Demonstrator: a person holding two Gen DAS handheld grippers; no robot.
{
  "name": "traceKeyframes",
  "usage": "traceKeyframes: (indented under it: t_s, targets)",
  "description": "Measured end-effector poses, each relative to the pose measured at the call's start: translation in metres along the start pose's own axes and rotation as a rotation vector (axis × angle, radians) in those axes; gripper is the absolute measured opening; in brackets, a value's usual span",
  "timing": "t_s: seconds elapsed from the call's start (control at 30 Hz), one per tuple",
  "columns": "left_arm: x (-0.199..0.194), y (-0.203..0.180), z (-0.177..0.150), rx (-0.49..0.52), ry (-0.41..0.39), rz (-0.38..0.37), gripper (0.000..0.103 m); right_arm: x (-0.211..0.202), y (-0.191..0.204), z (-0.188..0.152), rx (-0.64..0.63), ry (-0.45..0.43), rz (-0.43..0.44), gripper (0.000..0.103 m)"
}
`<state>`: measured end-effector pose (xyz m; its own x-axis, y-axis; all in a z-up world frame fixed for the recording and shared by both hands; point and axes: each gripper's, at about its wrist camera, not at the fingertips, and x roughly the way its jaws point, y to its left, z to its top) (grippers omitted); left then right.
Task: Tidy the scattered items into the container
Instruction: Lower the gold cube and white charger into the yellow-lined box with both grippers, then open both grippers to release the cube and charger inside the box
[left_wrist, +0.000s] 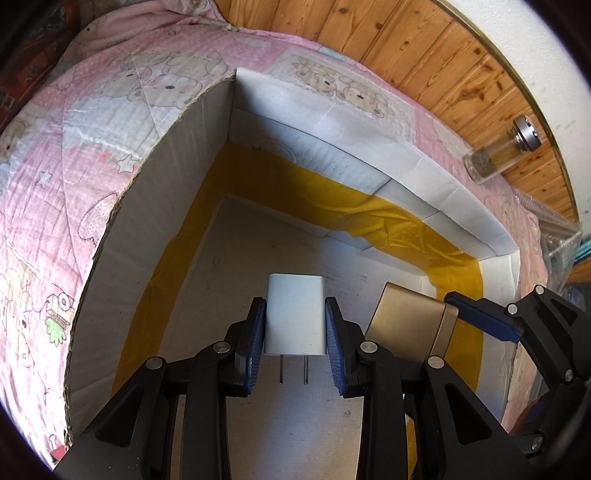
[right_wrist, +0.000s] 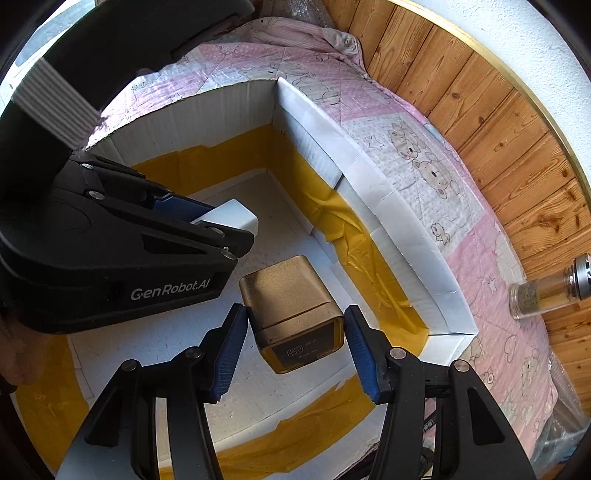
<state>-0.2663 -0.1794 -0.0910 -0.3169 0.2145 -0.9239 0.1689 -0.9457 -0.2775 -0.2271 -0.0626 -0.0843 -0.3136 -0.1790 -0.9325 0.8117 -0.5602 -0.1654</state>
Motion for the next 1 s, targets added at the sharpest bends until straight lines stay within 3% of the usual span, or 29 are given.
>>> traceKeyframes:
  t_s: [0.23,0.67,1.0]
  targets:
    - [0.013,0.000,0.003,-0.011,0.025,0.005,0.032,0.014,-0.003,0.007,0.006,0.061,0.036,0.055]
    - [0.038,0.000,0.017,-0.032,0.023,0.051,0.032,0.031,0.000,0.018,0.003,0.161,-0.002,0.055]
    - [0.049,-0.001,0.024,-0.035,0.009,0.032,0.035,0.036,-0.002,0.031,0.047,0.166,-0.007,0.056]
